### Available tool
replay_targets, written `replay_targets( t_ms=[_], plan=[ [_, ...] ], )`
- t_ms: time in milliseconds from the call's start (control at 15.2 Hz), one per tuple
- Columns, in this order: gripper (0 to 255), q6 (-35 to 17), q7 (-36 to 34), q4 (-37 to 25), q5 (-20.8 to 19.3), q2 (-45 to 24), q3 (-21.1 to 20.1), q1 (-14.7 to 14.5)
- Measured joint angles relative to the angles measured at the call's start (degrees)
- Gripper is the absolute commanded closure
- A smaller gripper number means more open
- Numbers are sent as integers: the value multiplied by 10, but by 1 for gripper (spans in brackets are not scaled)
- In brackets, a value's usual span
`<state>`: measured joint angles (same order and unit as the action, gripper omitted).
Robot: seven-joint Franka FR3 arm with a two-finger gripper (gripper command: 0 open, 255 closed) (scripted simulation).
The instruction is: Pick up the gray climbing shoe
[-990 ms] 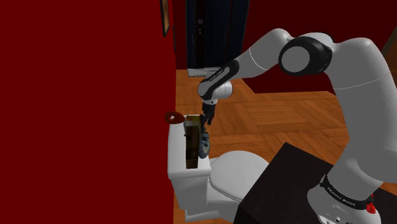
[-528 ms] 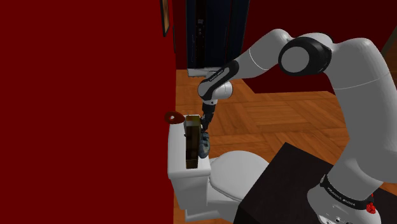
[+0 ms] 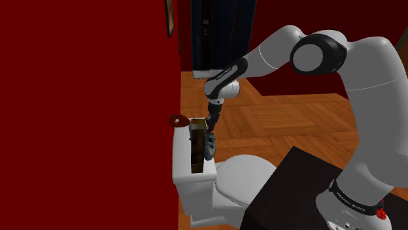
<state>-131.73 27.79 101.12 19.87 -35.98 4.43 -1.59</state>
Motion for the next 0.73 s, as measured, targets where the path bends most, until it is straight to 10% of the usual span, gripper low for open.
replay_targets(
  t_ms=[726],
  plan=[
    [255, 54, -17, 0, -15, 56, 9, -4]
  ],
)
